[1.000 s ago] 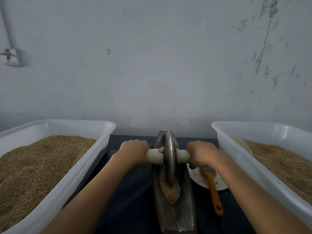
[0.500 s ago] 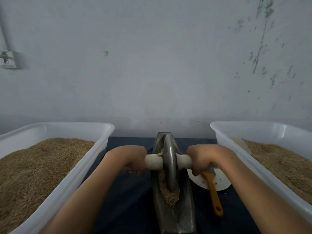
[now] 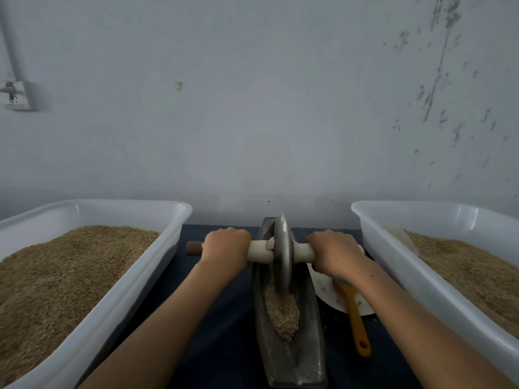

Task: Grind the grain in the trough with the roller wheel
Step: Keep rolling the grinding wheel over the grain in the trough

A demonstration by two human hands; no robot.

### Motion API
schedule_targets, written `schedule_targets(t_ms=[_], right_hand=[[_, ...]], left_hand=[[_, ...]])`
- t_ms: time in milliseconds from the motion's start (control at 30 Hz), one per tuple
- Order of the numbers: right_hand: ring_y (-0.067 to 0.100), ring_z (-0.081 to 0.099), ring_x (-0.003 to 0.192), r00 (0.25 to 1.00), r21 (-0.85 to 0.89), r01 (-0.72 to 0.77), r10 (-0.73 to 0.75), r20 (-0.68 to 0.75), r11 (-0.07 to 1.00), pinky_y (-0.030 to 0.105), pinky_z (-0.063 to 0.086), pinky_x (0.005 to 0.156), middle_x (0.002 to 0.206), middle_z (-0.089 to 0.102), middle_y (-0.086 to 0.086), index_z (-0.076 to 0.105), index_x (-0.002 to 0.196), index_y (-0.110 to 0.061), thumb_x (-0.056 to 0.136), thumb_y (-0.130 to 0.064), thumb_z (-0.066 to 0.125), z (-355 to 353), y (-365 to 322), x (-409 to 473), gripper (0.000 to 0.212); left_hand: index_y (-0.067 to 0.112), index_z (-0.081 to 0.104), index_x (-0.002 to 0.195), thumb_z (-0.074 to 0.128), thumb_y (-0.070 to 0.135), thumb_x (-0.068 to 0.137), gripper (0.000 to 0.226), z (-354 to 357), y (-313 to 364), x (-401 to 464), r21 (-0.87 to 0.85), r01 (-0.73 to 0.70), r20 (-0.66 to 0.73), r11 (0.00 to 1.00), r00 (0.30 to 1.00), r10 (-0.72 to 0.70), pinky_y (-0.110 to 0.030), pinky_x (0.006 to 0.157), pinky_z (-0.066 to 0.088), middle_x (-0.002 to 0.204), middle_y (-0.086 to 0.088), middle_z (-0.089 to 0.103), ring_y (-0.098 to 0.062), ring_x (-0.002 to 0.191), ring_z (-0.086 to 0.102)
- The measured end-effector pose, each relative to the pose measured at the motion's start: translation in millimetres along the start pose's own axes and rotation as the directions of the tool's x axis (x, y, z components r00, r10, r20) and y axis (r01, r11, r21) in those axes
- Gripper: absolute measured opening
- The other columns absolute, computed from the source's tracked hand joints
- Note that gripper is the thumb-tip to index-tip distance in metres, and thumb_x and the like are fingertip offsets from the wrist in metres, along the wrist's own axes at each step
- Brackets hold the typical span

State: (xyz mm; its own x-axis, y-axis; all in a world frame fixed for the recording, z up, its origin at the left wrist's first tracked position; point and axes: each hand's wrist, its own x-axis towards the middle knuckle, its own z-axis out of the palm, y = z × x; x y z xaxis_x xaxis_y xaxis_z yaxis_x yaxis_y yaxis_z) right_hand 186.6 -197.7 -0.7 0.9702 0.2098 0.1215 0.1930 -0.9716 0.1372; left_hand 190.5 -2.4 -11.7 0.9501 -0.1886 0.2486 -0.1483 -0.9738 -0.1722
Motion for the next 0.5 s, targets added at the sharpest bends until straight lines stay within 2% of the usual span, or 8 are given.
schedule_targets(t_ms=[67, 133, 233, 267, 333, 433, 500], right_hand=[[0.020, 0.057, 0.084, 0.992, -0.015, 0.009, -0.007, 0.127, 1.000, 0.029, 0.037, 0.065, 0.102, 0.063, 0.003, 0.058, 0.114, -0.017, 0.085, -0.021, 0.063, -6.8, 0.9, -2.5, 0.030], [0.018, 0.056, 0.078, 0.969, 0.003, 0.024, -0.024, 0.247, 1.000, 0.025, 0.037, 0.056, 0.097, 0.061, 0.003, 0.059, 0.114, -0.015, 0.082, -0.020, 0.068, -12.6, 0.8, -4.9, 0.034], [0.012, 0.056, 0.066, 0.914, 0.105, 0.011, -0.053, 0.402, 0.994, 0.019, 0.039, 0.050, 0.084, 0.061, 0.002, 0.062, 0.111, -0.008, 0.081, -0.015, 0.069, -17.0, 1.0, -7.5, 0.032], [0.011, 0.055, 0.062, 0.903, 0.122, 0.006, -0.058, 0.426, 0.993, 0.017, 0.039, 0.049, 0.080, 0.060, 0.002, 0.063, 0.111, -0.006, 0.082, -0.013, 0.068, -17.7, 0.7, -7.8, 0.030], [0.010, 0.055, 0.062, 0.909, 0.114, 0.001, -0.048, 0.414, 0.993, 0.018, 0.039, 0.049, 0.083, 0.063, 0.003, 0.064, 0.111, -0.007, 0.082, -0.014, 0.068, -17.6, 0.0, -7.0, 0.030], [0.015, 0.057, 0.074, 0.964, 0.032, -0.002, -0.007, 0.264, 0.999, 0.022, 0.037, 0.053, 0.094, 0.064, 0.003, 0.061, 0.111, -0.012, 0.081, -0.020, 0.069, -12.1, -1.0, -4.4, 0.032], [0.018, 0.054, 0.077, 0.993, -0.012, -0.007, 0.009, 0.115, 1.000, 0.027, 0.036, 0.060, 0.098, 0.063, 0.002, 0.059, 0.108, -0.017, 0.084, -0.022, 0.065, -5.2, -2.0, -1.4, 0.026]], left_hand=[[0.015, 0.055, 0.116, 0.065, 0.026, 0.084, 0.036, -6.3, -4.7, 0.9, -0.043, -0.029, 0.157, 0.999, 0.987, 0.036, -0.030, 0.075, 0.041, 0.110, -0.004, 0.062, -0.021, 0.098, 0.059], [0.014, 0.058, 0.113, 0.071, 0.026, 0.079, 0.038, -12.9, -9.6, -1.0, -0.117, -0.038, 0.329, 0.992, 0.941, 0.075, -0.029, 0.073, 0.044, 0.104, -0.003, 0.064, -0.018, 0.089, 0.060], [0.014, 0.062, 0.085, 0.070, 0.019, 0.079, 0.011, -15.0, -11.8, -2.7, -0.229, -0.032, 0.485, 0.973, 0.863, 0.142, -0.020, 0.057, 0.044, 0.072, 0.002, 0.065, -0.008, 0.059, 0.059], [0.015, 0.060, 0.078, 0.069, 0.018, 0.079, 0.010, -14.4, -11.1, -1.9, -0.237, -0.024, 0.496, 0.971, 0.857, 0.142, -0.018, 0.052, 0.043, 0.063, 0.003, 0.062, -0.006, 0.052, 0.057], [0.015, 0.062, 0.081, 0.071, 0.021, 0.078, 0.012, -15.0, -9.3, -1.7, -0.202, -0.020, 0.448, 0.979, 0.887, 0.110, -0.020, 0.052, 0.041, 0.062, 0.005, 0.059, -0.006, 0.053, 0.056], [0.016, 0.059, 0.106, 0.071, 0.029, 0.077, 0.035, -11.1, -5.9, -1.0, -0.076, -0.014, 0.286, 0.997, 0.958, 0.035, -0.029, 0.066, 0.041, 0.083, 0.002, 0.060, -0.014, 0.073, 0.054], [0.016, 0.056, 0.111, 0.067, 0.028, 0.081, 0.035, -6.8, -2.6, 0.5, -0.022, 0.003, 0.175, 1.000, 0.984, 0.001, -0.031, 0.070, 0.039, 0.095, -0.001, 0.060, -0.018, 0.082, 0.054]])
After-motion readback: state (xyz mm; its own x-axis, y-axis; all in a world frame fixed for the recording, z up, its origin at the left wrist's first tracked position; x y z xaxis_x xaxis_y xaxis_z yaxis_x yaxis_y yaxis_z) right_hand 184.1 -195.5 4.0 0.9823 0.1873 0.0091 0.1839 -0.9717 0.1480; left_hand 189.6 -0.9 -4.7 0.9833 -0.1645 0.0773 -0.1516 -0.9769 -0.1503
